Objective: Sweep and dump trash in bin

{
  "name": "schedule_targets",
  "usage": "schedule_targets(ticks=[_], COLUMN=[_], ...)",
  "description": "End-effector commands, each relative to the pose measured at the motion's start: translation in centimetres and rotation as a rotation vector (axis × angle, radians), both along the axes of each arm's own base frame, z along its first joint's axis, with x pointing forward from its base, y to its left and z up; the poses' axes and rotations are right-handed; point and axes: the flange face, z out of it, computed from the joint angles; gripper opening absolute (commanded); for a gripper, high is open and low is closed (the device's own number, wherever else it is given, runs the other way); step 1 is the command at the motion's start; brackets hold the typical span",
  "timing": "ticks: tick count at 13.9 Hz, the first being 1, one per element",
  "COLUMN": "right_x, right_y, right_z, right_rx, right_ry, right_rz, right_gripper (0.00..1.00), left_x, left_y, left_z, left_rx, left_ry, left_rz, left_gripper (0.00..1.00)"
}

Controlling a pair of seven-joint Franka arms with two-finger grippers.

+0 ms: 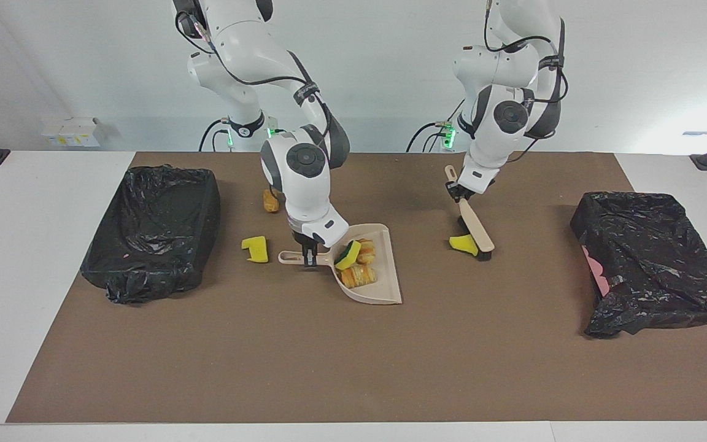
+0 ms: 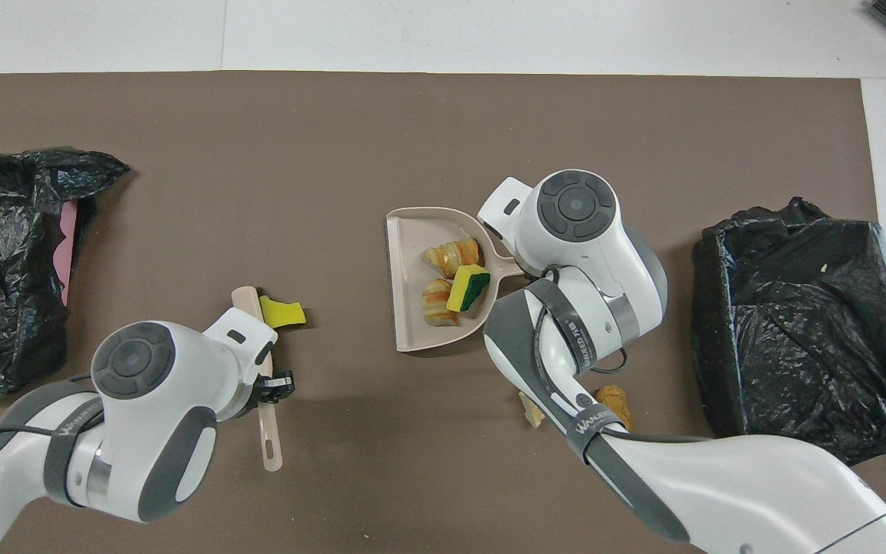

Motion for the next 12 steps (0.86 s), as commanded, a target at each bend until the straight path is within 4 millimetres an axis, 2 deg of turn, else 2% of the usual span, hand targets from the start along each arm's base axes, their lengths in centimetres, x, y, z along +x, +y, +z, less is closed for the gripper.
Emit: schedule_targets(ticks=[1,5,7,9,12], right_x=[0.2,0.3,0.2,0.2,0.3], right_y=[-0.4,-0.5,-0.5,-0.4,-0.5], right_z=[-0.5,-0.4,-0.5,-0.4,-0.4], right_rx=[-0.010,-0.010,-0.010,-0.009,-0.009], right_ry=[-0.008,-0.009,-0.008,-0.009,-0.009], right_rz=[0.033,0.031,0.031,0.032,0.031], right_gripper=[0.00,0.00,0.00,0.00,0.00], left_x=[-0.2,-2.3,-3.0,-3.3,-2.5], left_y=[-5.8,-13.0,-16.4,-17.3,-16.1], left_z=[-1.5,-1.0,0.3,0.8,0.4], left_rx=[-0.037,-0.113,-0.160,-0.169,-0.157], left_ry=[-0.008,-0.033,-0.036,-0.036,-0.019], left_rz=[-0.070,-0.151,-0.169,-0.144,-0.116], left_gripper=[0.00,0.00,0.00,0.00,0.00])
